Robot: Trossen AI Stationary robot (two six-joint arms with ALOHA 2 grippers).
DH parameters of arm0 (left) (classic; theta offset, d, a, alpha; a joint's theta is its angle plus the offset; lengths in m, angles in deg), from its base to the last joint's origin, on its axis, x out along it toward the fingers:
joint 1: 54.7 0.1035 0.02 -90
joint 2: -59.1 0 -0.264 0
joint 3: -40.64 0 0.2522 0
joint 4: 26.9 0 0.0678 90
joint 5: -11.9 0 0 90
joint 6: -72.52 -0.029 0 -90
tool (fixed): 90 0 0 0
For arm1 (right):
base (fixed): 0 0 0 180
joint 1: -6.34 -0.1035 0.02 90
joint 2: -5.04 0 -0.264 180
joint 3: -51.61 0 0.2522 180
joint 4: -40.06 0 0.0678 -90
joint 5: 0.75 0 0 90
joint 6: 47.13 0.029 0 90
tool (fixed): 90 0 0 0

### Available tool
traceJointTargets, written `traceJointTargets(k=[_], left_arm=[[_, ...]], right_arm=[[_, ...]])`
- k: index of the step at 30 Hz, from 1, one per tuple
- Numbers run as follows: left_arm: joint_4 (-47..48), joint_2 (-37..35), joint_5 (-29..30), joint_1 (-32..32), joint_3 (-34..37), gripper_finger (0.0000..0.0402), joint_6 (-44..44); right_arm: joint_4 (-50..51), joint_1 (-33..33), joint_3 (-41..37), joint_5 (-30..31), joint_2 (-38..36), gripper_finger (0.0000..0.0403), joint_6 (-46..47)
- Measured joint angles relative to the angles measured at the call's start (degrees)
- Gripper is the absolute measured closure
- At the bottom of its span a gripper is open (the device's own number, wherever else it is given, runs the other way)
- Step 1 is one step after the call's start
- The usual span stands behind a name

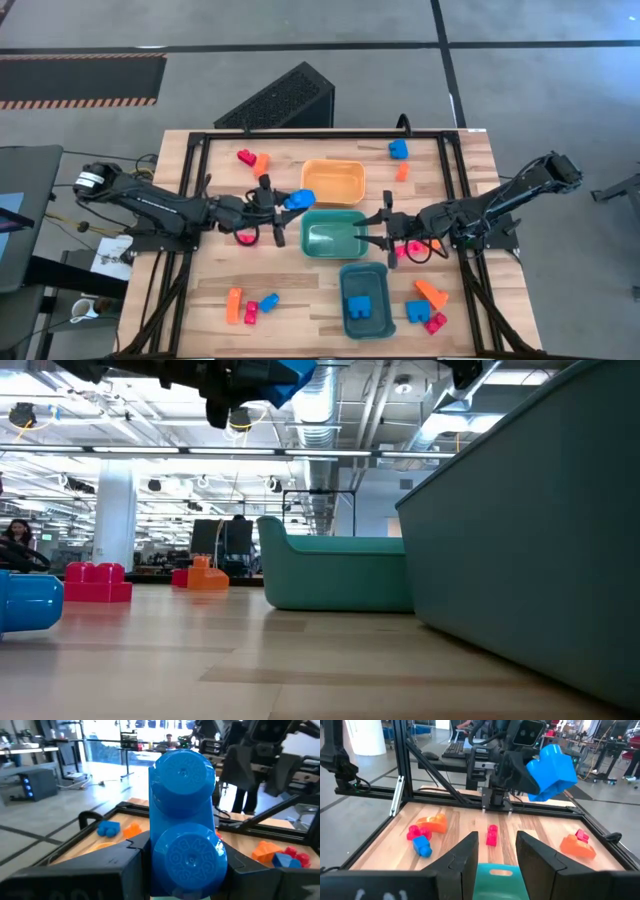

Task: Sort & place blocks by color
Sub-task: Put the blue game piece into the blue bin

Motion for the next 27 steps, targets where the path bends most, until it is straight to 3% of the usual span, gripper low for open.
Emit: traceJointTargets(k=[11,17,27], left_arm=[[1.35,0.24,-2.86,1.17,0.0,0.0305,0.26],[-1.14,4.64,-2.85,1.68,-0.04,0.0305,0.26],[-7.61,13.88,-15.17,7.03,-0.71,0.0305,2.88]], right_arm=[[0.33,0.0,0.0,0.35,0.0,0.0249,1.07],[0.08,0.0,0.0,0.34,0.0,0.0249,1.09],[1.17,0.0,0.0,0.34,0.0,0.0249,1.12]])
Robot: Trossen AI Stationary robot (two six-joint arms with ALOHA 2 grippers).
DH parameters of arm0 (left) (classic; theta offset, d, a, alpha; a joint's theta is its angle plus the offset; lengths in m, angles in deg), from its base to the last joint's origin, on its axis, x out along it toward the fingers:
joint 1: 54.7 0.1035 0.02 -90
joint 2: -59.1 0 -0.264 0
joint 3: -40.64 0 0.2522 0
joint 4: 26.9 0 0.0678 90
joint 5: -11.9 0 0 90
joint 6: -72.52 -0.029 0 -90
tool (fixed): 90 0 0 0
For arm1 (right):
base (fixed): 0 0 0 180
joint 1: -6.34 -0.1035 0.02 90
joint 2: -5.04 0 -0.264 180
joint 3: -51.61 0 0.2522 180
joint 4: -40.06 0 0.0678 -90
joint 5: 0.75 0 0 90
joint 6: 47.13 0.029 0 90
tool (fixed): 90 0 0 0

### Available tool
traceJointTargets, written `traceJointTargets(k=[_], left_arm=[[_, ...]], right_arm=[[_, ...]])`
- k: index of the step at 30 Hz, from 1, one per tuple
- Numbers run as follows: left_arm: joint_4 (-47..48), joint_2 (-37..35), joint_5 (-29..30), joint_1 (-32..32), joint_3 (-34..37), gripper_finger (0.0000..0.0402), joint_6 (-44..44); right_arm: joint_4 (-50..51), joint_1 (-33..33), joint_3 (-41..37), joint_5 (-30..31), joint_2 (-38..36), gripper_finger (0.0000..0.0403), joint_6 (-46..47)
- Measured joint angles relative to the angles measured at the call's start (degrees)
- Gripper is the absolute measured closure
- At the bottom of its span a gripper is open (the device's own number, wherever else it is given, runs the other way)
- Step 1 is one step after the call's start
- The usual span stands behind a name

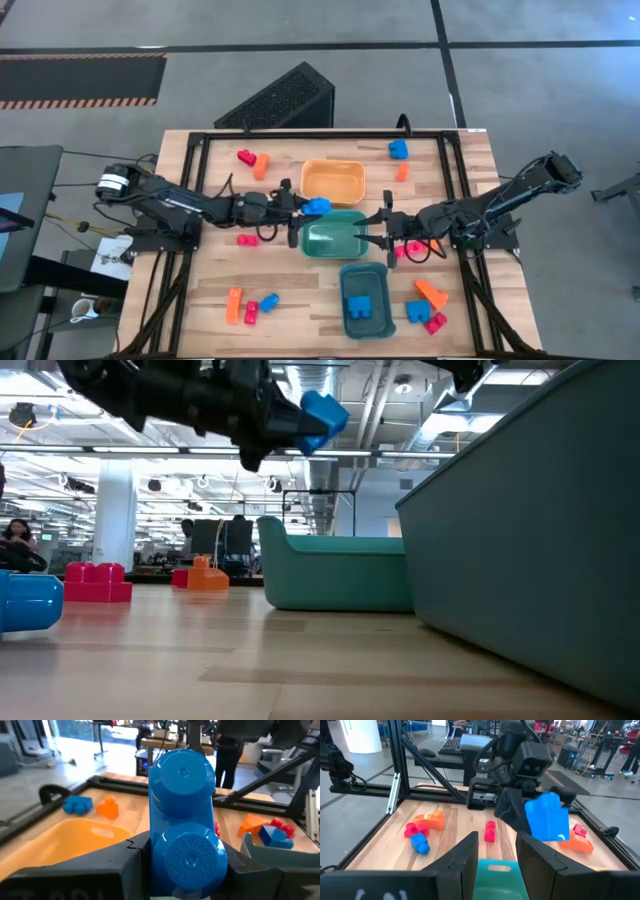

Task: Sort & place blocks by color
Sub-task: Put the blue game piece into the blue bin

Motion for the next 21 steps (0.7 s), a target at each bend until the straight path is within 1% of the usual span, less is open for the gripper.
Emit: traceJointTargets(k=[3,7,13,18,19,21], left_arm=[[-1.3,2.55,-2.24,1.39,-0.43,0.0298,1.0],[-1.83,5.82,-3.7,2.75,-0.93,0.0284,1.62],[-1.92,8.96,-4.38,4.24,-2.48,0.03,2.52],[-2.01,9.25,-5.99,4.49,-2.72,0.0296,2.86],[-1.99,9.25,-6.89,4.48,-2.72,0.0294,3.06],[-2.11,9.25,-10.95,4.25,-2.72,0.0293,3.18]], right_arm=[[0.68,0.0,0.0,0.0,0.0,0.0249,0.0],[0.7,0.0,0.0,-0.01,0.0,0.0249,-0.05],[0.81,0.06,0.0,-0.01,0.0,0.0249,-0.05],[1.14,0.39,0.0,-0.02,0.0,0.0249,-0.05],[1.18,0.39,0.0,-0.02,0.0,0.0249,-0.05],[1.31,0.39,0.0,-0.02,0.0,0.0249,-0.05]])
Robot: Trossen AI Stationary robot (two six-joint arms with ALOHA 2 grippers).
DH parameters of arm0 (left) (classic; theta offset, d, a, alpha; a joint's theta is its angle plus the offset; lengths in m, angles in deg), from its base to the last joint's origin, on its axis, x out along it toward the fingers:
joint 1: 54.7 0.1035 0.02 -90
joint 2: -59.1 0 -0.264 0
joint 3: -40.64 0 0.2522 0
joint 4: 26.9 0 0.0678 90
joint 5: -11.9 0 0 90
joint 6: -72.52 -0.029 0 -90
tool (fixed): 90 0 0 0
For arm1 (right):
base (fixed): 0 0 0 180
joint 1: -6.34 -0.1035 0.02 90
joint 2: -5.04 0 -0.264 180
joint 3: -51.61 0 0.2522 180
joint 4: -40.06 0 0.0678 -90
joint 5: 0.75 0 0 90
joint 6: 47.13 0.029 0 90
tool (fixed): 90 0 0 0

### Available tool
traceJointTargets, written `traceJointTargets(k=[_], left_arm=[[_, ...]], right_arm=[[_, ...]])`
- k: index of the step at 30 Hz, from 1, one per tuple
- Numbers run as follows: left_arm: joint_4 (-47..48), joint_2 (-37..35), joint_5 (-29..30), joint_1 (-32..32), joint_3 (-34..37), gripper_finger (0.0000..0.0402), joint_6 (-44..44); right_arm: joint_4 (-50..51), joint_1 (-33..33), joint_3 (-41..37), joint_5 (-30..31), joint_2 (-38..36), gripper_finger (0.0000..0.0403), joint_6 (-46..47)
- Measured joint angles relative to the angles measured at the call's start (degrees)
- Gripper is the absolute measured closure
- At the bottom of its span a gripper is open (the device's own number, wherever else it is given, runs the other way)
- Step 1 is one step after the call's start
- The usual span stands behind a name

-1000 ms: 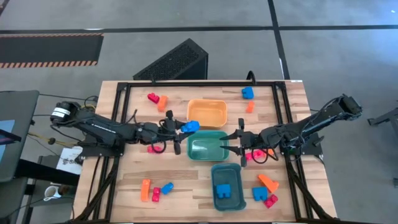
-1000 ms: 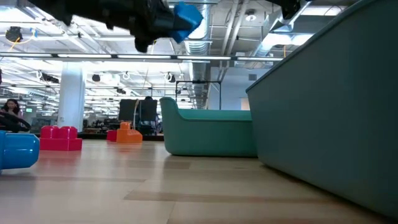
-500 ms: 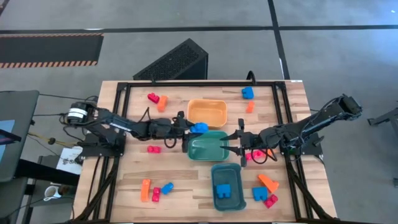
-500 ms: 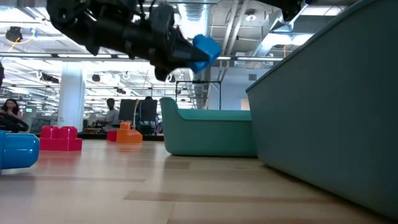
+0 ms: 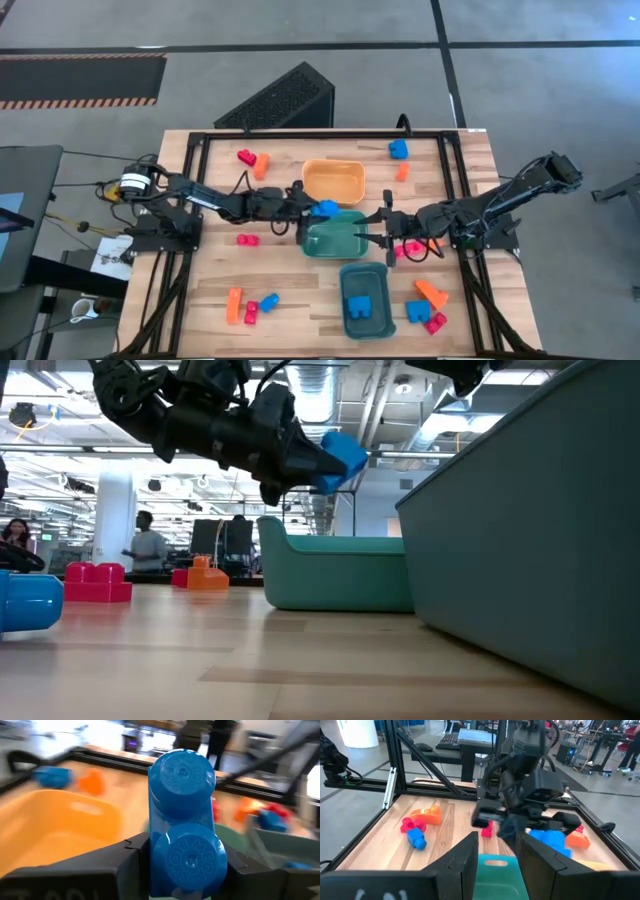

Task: Sort & place blocks by color
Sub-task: Put the blue game piece into the blue bin

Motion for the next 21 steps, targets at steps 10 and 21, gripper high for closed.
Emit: traceJointTargets(k=[10,21], left_arm=[[9.02,0.44,-6.89,-9.92,-10.84,0.0302,-11.73],[17.68,11.19,-8.09,-13.85,-24.37,0.0297,-19.3]], right_arm=[[0.17,0.0,0.0,5.96,-1.49,0.0249,-1.93],[8.92,-3.18,0.11,9.4,-11.06,0.0249,-0.71]])
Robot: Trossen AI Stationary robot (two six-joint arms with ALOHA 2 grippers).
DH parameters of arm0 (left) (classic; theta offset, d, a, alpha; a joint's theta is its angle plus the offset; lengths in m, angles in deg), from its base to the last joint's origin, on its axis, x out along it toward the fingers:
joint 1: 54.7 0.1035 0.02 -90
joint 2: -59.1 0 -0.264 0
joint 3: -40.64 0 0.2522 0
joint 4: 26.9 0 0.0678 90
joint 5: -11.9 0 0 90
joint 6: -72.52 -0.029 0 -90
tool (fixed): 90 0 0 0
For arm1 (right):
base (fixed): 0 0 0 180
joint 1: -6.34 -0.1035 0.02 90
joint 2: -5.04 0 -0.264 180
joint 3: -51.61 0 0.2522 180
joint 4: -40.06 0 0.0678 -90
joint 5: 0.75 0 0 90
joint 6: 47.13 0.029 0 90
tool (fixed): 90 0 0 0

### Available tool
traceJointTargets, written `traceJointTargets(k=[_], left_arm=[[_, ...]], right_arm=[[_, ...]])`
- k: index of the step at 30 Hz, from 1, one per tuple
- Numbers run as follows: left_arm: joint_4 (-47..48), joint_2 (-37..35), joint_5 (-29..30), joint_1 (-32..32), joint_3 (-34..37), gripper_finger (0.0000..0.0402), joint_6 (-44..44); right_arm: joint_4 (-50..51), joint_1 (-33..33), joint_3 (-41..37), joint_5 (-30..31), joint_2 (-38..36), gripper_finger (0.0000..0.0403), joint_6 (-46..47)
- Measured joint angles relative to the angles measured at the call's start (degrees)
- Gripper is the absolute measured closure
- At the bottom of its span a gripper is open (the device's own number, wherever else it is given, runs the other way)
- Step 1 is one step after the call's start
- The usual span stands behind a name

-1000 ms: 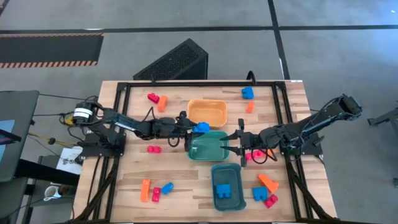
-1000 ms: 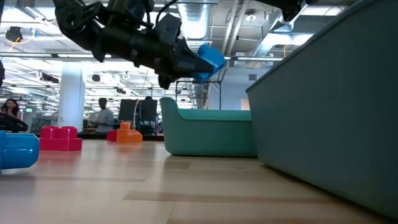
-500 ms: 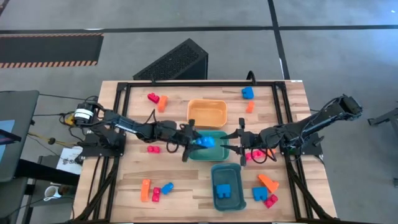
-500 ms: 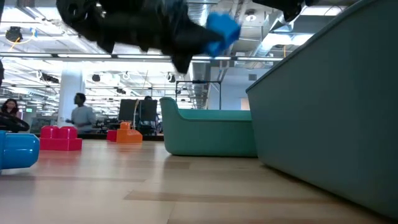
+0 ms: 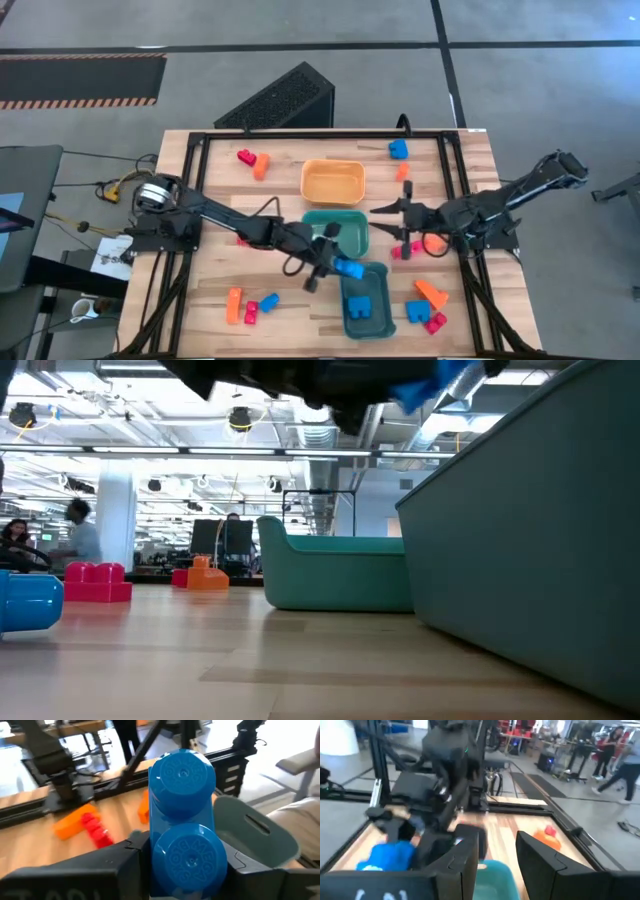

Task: Sort & place blocks by color
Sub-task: Put the blue game piece into the blue bin

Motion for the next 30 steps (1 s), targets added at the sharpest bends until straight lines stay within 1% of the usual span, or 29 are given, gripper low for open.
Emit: traceJointTargets(k=[5,13,17,19,22,27,30], left_arm=[[3.57,5.92,-5.32,0.9,-6.16,0.0294,0.52],[13.62,12.08,-9.0,0.36,-17.02,0.0293,0.88],[16.88,14.49,-9.33,-0.58,-21.42,0.0291,-1.25],[18.78,14.59,-9.31,-0.79,-21.66,0.0287,-1.78],[17.88,14.58,-7.98,-0.76,-21.9,0.0275,-0.96],[16.86,14.57,-7.59,-1.05,-21.88,0.0246,0.36],[17.36,14.54,-6.33,-1.51,-21.88,0.0227,0.18]], right_arm=[[3.5,-2.96,-0.08,4.49,-3.63,0.0249,0.72],[6.05,-5.21,-0.1,5.66,-3.11,0.0249,0.71],[6.14,-5.08,-0.11,5.66,-3.23,0.0249,0.74],[6.16,-5.08,-0.11,5.66,-3.3,0.0249,0.73],[6.11,-5.08,-0.11,5.94,-3.32,0.0249,0.74],[6.03,-5.08,-0.11,7.59,-3.25,0.0249,0.75],[5.8,-5.08,-0.11,7.65,-3.25,0.0249,0.86]])
